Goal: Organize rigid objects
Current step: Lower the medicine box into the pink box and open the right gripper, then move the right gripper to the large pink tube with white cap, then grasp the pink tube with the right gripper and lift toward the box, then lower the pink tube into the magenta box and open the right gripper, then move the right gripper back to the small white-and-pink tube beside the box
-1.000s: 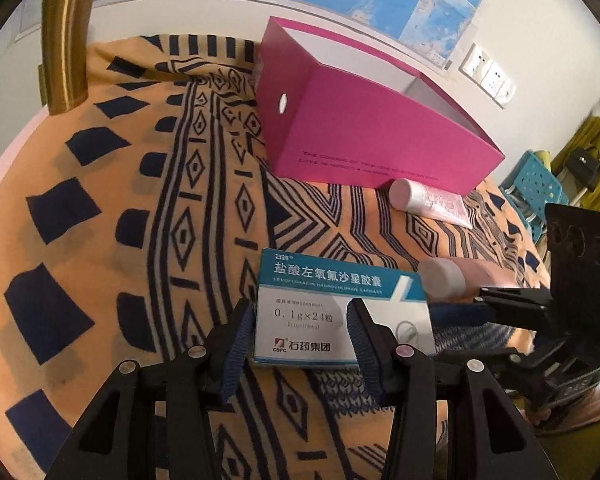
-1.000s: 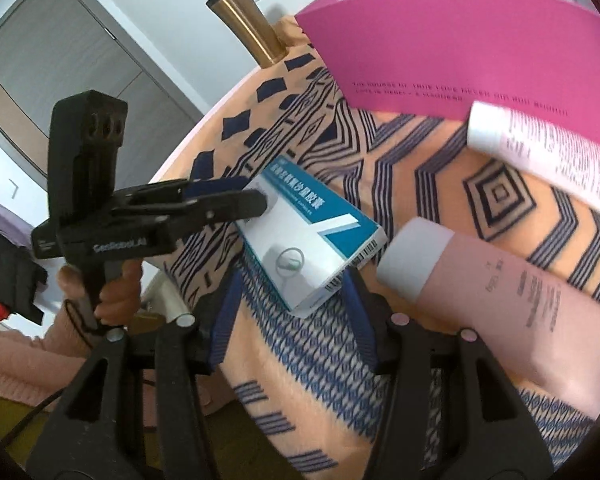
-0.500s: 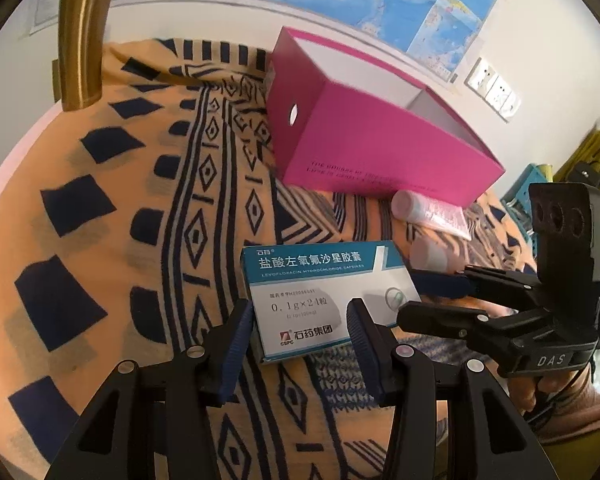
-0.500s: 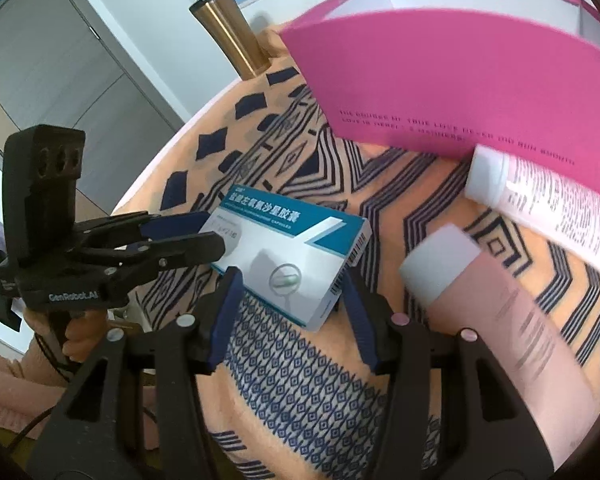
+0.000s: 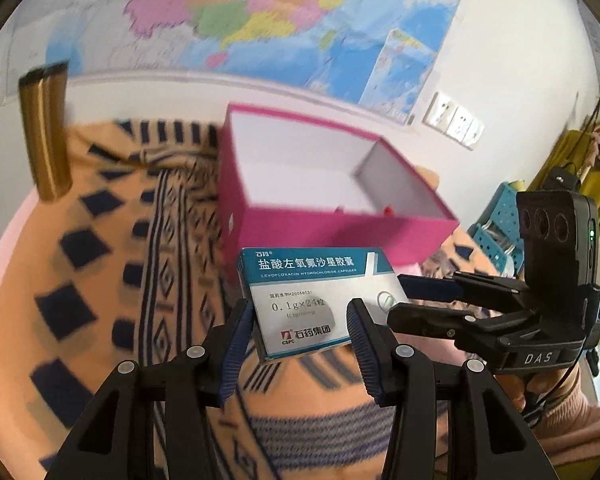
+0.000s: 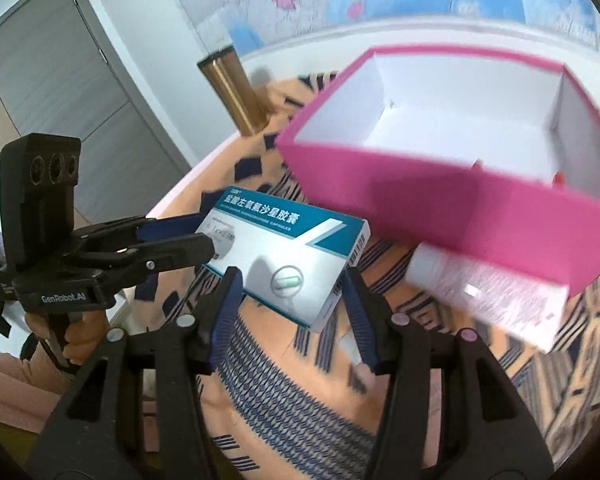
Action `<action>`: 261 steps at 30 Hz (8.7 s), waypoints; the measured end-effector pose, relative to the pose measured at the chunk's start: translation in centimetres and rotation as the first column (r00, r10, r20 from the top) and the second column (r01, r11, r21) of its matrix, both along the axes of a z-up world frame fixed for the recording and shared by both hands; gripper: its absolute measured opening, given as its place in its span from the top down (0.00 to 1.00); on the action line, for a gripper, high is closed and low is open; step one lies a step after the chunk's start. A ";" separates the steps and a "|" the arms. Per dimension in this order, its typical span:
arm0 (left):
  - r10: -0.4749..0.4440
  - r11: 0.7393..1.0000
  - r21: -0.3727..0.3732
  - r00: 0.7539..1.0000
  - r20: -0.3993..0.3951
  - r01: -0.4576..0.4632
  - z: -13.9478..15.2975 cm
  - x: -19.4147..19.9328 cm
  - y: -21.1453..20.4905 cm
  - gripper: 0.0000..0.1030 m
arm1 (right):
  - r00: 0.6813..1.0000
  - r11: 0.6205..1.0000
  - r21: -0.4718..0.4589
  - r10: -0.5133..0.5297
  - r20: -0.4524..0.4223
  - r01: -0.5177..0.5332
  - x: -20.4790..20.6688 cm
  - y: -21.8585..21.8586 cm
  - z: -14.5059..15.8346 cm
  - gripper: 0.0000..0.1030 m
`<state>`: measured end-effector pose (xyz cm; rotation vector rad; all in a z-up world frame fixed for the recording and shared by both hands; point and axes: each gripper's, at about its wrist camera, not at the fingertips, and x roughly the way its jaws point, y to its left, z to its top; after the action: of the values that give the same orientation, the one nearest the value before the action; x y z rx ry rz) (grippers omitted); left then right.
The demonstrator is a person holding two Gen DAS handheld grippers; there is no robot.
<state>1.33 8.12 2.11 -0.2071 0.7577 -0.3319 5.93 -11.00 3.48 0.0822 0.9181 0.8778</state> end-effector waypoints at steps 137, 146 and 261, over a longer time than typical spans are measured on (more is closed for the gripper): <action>-0.178 0.979 0.084 0.980 -0.087 0.185 -4.9 1.4 -11.3 0.42 | 0.934 0.948 -0.031 -0.319 -0.158 0.318 -2.4 -15.4 -5.3 0.43; -0.156 0.985 0.067 0.987 -0.035 0.158 -2.7 1.6 -10.7 0.42 | 0.949 0.952 -0.011 -0.305 -0.082 0.305 -1.7 -15.0 -2.8 0.43; -0.092 0.977 0.202 0.990 0.112 0.068 0.1 5.5 -11.1 0.41 | 0.956 0.960 0.017 -0.281 0.085 0.280 3.7 -14.2 0.8 0.42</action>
<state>6.79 -3.03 2.21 0.0314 0.6757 -0.3397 9.66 -25.20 4.30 0.1735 0.8000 0.6147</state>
